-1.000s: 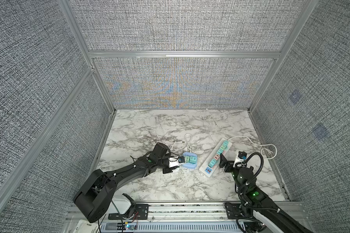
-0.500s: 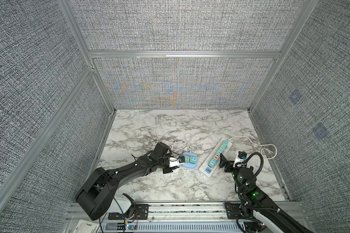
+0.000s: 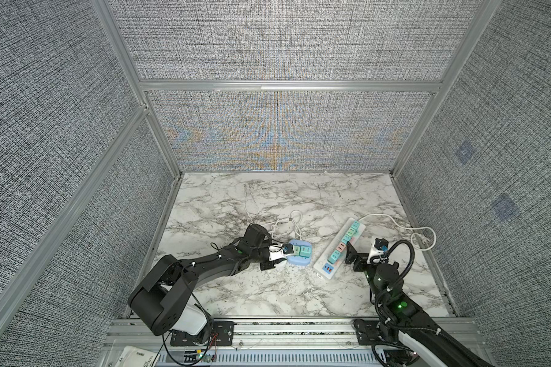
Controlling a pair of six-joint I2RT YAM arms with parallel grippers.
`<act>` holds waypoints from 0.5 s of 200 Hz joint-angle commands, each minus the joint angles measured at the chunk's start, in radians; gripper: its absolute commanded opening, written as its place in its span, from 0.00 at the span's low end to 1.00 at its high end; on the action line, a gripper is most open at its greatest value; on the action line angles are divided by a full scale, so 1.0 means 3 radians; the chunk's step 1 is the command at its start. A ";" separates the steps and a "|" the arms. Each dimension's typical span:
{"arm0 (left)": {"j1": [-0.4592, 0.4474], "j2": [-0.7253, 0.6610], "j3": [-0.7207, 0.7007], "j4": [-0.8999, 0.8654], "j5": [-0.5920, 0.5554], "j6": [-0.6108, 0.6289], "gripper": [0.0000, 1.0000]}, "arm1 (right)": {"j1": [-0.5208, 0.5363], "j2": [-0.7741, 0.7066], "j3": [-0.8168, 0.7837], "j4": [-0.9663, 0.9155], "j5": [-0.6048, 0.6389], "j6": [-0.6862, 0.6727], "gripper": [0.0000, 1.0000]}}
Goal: Insert plugs into power strip
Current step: Insert the plug into the socket.
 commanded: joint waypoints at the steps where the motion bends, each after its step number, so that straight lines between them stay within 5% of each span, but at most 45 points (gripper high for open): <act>1: 0.0059 0.0037 -0.0090 -0.0795 -0.0322 -0.0088 0.00 | -0.0003 0.0008 0.0046 0.0114 -0.0001 0.0016 0.99; 38: 0.0339 0.0063 -0.0079 -0.0779 -0.0145 -0.0227 0.00 | -0.0005 0.0009 0.0051 0.0118 0.0015 0.0023 1.00; 100: 0.0350 0.0302 0.0049 -0.0920 -0.0142 -0.0223 0.00 | -0.0003 0.0015 0.0052 0.0111 0.0025 0.0027 0.99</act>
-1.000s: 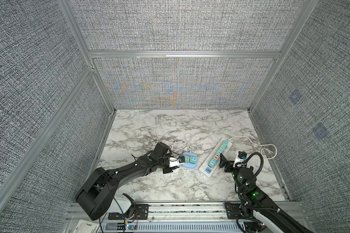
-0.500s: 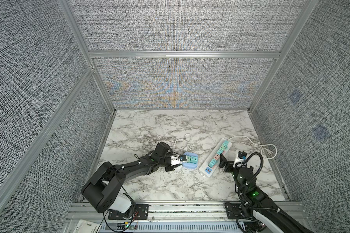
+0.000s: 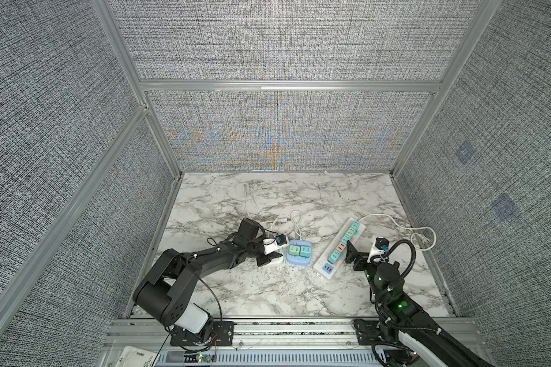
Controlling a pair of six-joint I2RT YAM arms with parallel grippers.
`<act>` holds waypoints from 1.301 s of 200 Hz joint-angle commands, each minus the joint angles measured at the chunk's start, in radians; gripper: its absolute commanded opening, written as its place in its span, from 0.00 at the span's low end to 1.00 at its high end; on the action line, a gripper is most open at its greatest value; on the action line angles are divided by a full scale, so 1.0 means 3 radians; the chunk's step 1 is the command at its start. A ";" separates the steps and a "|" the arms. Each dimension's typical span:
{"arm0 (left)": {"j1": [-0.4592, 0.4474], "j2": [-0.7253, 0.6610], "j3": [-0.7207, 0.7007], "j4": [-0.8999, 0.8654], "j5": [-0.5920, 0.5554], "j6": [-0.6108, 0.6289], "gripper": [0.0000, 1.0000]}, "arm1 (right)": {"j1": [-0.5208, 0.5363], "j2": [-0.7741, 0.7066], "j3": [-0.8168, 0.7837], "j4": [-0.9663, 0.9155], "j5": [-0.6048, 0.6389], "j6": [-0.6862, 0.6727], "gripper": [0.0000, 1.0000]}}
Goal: Insert plugs into power strip
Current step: Insert the plug into the socket, then reset both arms
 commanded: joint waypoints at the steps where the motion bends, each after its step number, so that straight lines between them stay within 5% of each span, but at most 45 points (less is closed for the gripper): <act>1: 0.0002 0.0079 -0.0063 -0.0875 -0.0524 -0.0014 0.00 | -0.0003 0.0004 0.0021 0.0090 0.0023 0.0024 1.00; 34: 0.0000 -0.0086 -0.0104 -0.0739 -0.0602 -0.0072 0.00 | -0.0007 -0.0003 0.0029 0.0074 0.0081 0.0049 1.00; 46: 0.0002 -0.0248 -0.0105 -0.0684 -0.0629 -0.0128 0.34 | -0.0017 -0.0004 0.0064 0.0016 0.0135 0.0081 1.00; 48: 0.0003 -0.0284 -0.0101 -0.0673 -0.0625 -0.0129 0.47 | -0.0021 0.0000 0.0079 -0.0009 0.0146 0.0092 1.00; 50: 0.0001 -0.0319 -0.0099 -0.0665 -0.0623 -0.0133 0.74 | -0.0022 0.0001 0.0090 -0.0031 0.0154 0.0096 1.00; 52: 0.0003 -0.0351 -0.0094 -0.0662 -0.0621 -0.0133 0.91 | -0.0026 0.0001 0.0112 -0.0068 0.0166 0.0105 0.99; 56: 0.0003 -0.0427 -0.0089 -0.0644 -0.0626 -0.0147 0.98 | -0.0032 0.0000 0.0161 -0.0151 0.0190 0.0131 1.00; 110: 0.0002 -0.1727 -0.0091 0.0056 -0.0976 -0.0523 0.99 | -0.0038 -0.0058 0.0900 -0.0850 0.0734 0.0333 1.00; 132: 0.0013 -0.2269 -0.0469 0.0786 -0.1844 -0.1076 0.99 | -0.0109 0.0146 0.1089 -0.0798 0.1235 0.0358 1.00; 156: 0.0106 -0.2536 -0.1119 0.1884 -0.2954 -0.1493 0.99 | -0.0421 0.0506 0.1248 -0.0564 0.1220 0.0153 1.00; 176: 0.0342 -0.2500 -0.1314 0.2091 -0.3547 -0.1934 0.99 | -0.1000 0.1030 0.1463 -0.0540 0.0910 0.0232 0.99; 201: 0.0555 -0.2192 -0.1509 0.2306 -0.3453 -0.1902 0.99 | -0.1664 0.1724 0.1737 -0.0642 0.0380 0.0250 1.00; 221: 0.0601 -0.1689 -0.1840 0.3097 -0.3472 -0.1531 0.99 | -0.1808 0.1996 0.1582 -0.0385 0.0572 0.0236 0.99; 234: 0.0687 -0.1348 -0.1897 0.3498 -0.3806 -0.1672 0.99 | -0.1820 0.2119 0.1260 0.0205 0.0557 0.0107 1.00; 260: 0.0944 -0.1030 -0.1590 0.3028 -0.3367 -0.1894 0.99 | -0.1822 0.2494 0.0755 0.1305 0.0525 -0.0094 1.00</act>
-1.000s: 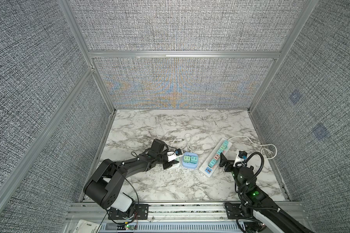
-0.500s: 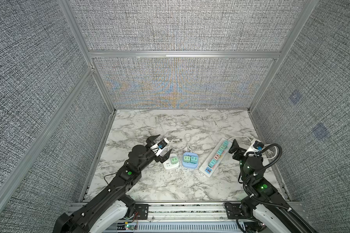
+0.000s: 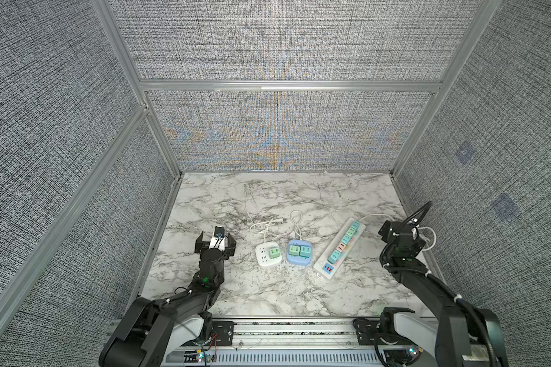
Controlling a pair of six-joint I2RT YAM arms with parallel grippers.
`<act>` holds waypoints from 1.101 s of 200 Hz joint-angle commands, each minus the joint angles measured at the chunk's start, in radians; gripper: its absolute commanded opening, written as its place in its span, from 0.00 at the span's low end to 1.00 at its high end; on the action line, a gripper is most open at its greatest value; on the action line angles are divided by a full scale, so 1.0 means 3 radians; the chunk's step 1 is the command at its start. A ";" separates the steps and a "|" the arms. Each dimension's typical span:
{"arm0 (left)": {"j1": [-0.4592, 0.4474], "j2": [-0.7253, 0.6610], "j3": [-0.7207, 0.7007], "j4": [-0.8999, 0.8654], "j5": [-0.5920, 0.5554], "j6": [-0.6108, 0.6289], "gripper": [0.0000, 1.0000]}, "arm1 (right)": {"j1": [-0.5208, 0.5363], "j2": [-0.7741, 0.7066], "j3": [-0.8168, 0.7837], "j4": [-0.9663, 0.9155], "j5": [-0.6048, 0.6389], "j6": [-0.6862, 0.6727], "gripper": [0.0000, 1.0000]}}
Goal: Insert plugs into power strip
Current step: Reset both arms
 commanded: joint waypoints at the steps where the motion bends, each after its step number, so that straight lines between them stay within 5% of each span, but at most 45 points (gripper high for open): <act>1: 0.0148 0.0184 0.0241 0.0185 0.0202 -0.0152 0.99 | -0.0006 0.0253 -0.0305 0.1208 -0.0070 -0.0189 1.00; 42: 0.0239 0.0725 0.0569 0.0362 0.0131 -0.0054 0.99 | 0.0029 0.0676 -0.0531 0.2285 -0.0848 -0.0404 1.00; 66: 0.0376 0.1061 0.0281 0.1430 0.0054 0.0020 0.99 | 0.0029 0.1361 -0.0273 0.2614 -0.1466 -0.0660 1.00; 83: 0.0513 0.0948 0.0237 0.1273 0.0211 -0.0195 0.99 | 0.0089 0.1207 -0.0006 0.1835 -0.1468 -0.0734 0.99; 123: 0.0808 0.1221 0.0139 0.1676 0.0736 -0.0355 0.99 | 0.0098 0.1310 -0.0122 0.2211 -0.1171 -0.0640 0.99; 220: 0.0894 0.1175 0.0233 0.1403 0.0820 -0.0452 0.99 | 0.0140 0.1356 -0.0071 0.2174 -0.1205 -0.0717 0.99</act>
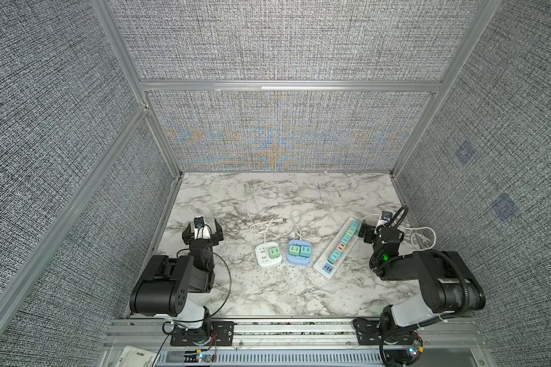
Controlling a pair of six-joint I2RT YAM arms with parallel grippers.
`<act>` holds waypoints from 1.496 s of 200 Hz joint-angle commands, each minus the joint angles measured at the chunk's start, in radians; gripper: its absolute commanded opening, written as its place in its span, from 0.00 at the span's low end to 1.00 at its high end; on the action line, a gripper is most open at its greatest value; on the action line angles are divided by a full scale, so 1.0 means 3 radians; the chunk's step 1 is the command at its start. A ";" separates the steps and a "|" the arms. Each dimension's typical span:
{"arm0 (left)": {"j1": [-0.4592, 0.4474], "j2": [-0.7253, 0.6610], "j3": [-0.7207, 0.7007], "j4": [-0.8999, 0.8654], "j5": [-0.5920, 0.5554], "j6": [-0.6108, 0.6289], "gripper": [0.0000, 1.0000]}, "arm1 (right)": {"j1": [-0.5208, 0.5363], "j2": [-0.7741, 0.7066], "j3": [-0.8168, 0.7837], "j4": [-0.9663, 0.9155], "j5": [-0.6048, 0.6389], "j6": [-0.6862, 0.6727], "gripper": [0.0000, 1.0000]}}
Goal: Insert plugs into power strip
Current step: Reset both arms
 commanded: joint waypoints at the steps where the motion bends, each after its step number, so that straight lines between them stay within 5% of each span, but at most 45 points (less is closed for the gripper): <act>1: 0.0007 -0.0005 0.0004 0.0063 0.0048 -0.0026 0.99 | 0.0006 0.0024 0.0034 0.0070 0.0000 -0.0031 1.00; 42: 0.0006 -0.0005 0.0003 0.0061 0.0047 -0.0026 0.99 | 0.0030 -0.0022 -0.0052 0.0194 0.0014 -0.0063 0.99; 71: 0.0005 -0.0005 -0.0001 0.0066 0.0044 -0.0026 0.99 | 0.0049 0.0099 -0.0865 0.1758 -0.0032 -0.0075 1.00; 85: 0.0007 -0.0005 -0.0001 0.0062 0.0045 -0.0026 0.99 | 0.0070 0.0092 -0.0499 0.1173 0.0317 0.0001 1.00; 103: 0.0008 -0.0005 0.0000 0.0067 0.0044 -0.0025 0.99 | 0.0027 -0.0111 0.0114 -0.0299 0.0317 0.0136 0.99; 118: 0.0005 -0.0005 0.0004 0.0061 0.0049 -0.0024 0.99 | 0.0042 0.0025 -0.0134 0.0439 0.0256 0.0011 1.00; 134: 0.0008 -0.0005 0.0003 0.0063 0.0049 -0.0026 0.99 | 0.0044 -0.0025 0.0077 -0.0068 0.0111 -0.0007 0.99; 238: 0.0015 -0.0005 0.0012 0.0050 0.0070 -0.0028 0.99 | 0.0026 -0.0010 0.0005 0.0104 0.0036 -0.0018 1.00; 274: 0.0018 -0.0002 0.0006 0.0056 0.0070 -0.0028 0.99 | 0.0031 0.0172 -0.0795 0.1754 -0.0321 -0.0193 1.00; 285: 0.0017 -0.0002 0.0012 0.0054 0.0070 -0.0030 0.99 | 0.0051 0.0109 -0.0599 0.1367 -0.0170 -0.0176 1.00; 299: 0.0019 0.0004 0.0015 0.0044 0.0070 -0.0028 0.99 | 0.0026 -0.0057 -0.0017 0.0054 0.0255 0.0091 0.99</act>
